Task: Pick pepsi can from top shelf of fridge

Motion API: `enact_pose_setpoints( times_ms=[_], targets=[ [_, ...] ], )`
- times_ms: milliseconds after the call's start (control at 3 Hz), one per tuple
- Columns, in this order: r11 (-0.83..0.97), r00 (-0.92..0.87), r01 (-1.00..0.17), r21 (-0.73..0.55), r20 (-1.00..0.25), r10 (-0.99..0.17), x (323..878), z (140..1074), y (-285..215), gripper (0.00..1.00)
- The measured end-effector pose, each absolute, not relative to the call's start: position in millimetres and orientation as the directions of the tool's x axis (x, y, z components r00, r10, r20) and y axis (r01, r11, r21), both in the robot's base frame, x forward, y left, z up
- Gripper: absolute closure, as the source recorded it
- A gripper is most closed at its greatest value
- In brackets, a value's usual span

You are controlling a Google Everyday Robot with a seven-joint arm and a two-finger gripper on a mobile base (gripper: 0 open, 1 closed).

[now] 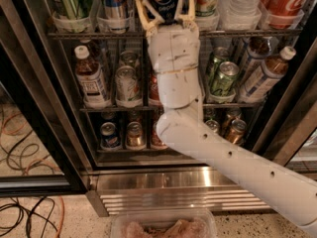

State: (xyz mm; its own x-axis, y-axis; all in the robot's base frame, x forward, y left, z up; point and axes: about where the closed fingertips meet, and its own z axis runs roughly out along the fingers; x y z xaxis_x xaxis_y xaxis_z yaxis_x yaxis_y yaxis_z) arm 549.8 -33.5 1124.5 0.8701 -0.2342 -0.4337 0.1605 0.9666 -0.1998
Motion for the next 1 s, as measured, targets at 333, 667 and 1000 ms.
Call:
enact_pose_setpoints(
  times_ms=[333,667,1000],
  targets=[
    [0.960,0.888,0.167,-0.226,-0.388,-0.246,526.8,1099.4,-29.6,1.00],
    [0.960,0.888,0.167,-0.226,-0.388,-0.246,526.8,1099.4,-29.6,1.00],
    [0.955,0.900,0.165,-0.246,-0.359,-0.248,506.6,1101.7,-25.4,1.00]
  ],
)
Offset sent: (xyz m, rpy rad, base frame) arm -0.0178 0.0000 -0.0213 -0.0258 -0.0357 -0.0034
